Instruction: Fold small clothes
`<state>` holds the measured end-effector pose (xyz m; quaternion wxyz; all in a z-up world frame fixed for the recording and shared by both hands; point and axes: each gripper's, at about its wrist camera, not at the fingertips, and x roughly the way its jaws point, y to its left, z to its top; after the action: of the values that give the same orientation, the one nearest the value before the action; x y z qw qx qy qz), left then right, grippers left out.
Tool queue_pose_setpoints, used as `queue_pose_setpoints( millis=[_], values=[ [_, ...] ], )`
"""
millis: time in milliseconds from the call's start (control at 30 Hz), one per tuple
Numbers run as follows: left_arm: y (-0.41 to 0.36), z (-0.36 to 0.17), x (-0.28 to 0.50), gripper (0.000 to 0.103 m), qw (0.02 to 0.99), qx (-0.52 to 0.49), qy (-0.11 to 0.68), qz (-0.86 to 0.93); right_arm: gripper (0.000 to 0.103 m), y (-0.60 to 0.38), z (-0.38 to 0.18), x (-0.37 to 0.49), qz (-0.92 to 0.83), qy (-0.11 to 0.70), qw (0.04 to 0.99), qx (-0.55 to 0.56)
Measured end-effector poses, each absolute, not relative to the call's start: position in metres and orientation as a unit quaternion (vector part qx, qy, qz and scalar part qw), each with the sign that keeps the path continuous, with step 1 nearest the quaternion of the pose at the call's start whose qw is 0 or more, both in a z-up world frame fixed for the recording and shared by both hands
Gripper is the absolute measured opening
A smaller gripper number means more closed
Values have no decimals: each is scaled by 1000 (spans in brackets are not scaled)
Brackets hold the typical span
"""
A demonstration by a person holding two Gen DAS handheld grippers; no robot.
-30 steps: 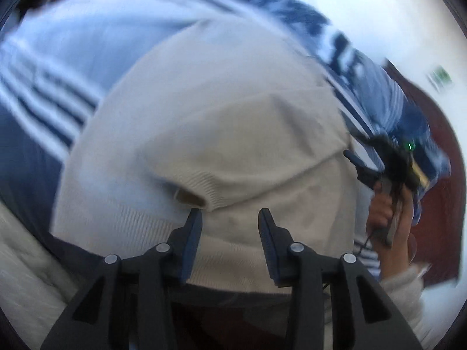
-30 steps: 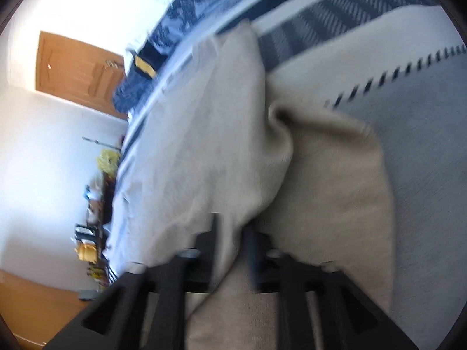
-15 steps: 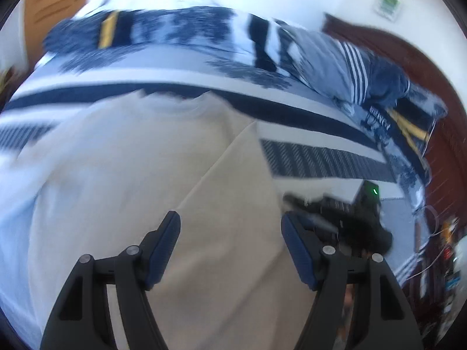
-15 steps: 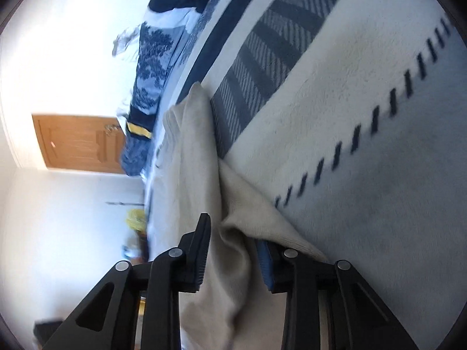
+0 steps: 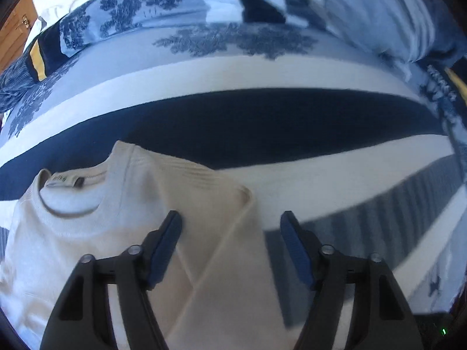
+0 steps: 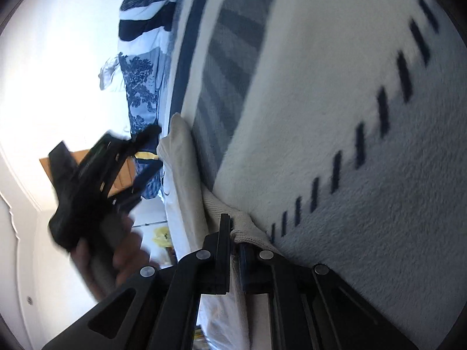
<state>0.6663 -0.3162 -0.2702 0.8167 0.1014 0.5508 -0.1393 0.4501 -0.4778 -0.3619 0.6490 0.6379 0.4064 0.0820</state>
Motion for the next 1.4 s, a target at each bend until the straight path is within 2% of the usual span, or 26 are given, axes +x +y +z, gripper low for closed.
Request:
queue_pose_setpoints(
  millis=[67,133,167,200,400,467,700,867,933,1000,1033,1100,1133,1167,1200,1333,1400],
  values=[
    [-315,-278,672,35,812,96,560,-136,5,-476,-360,453,84,407,648,638],
    [-313,-281,670,23,806,80,565,-156,5,-476,-360,454,86,405,645,643],
    [-311,-280,667,10,808,81,560,-164,5,-477,-360,454,87,405,643,645],
    [-311,-278,667,6,807,79,560,-170,5,-477,-361,455,88,404,642,646],
    [-259,-233,691,5,823,-106,522,-195,5,-483,-358,442,80,390,645,652],
    [-250,-236,702,4,816,-142,528,-187,5,-487,-360,438,74,375,639,668],
    [-268,-263,717,0,833,-94,535,-105,4,-486,-360,435,58,378,646,661],
    [-240,-221,695,0,856,-103,491,-126,5,-485,-356,443,53,385,647,656],
    [-225,-197,669,3,862,-96,475,-149,7,-484,-348,443,38,387,651,652],
    [-205,-173,631,19,869,-77,457,-172,15,-482,-328,441,25,390,682,617],
    [-193,-162,611,41,874,-71,449,-174,20,-480,-323,440,26,391,691,608],
    [-158,-143,559,62,886,-72,424,-170,43,-477,-304,435,17,387,720,576],
    [-138,-135,531,63,893,-72,413,-165,52,-477,-297,431,9,384,731,564],
    [-115,-128,498,64,898,-66,406,-155,69,-477,-288,427,-8,379,748,545],
    [-100,-125,477,65,901,-61,403,-146,73,-478,-279,422,-23,374,763,526],
    [-18,-127,368,78,917,-48,389,-72,74,-466,-247,408,-6,353,810,469],
    [16,-141,327,78,914,-52,400,-46,75,-439,-224,392,16,346,842,414]
  ],
)
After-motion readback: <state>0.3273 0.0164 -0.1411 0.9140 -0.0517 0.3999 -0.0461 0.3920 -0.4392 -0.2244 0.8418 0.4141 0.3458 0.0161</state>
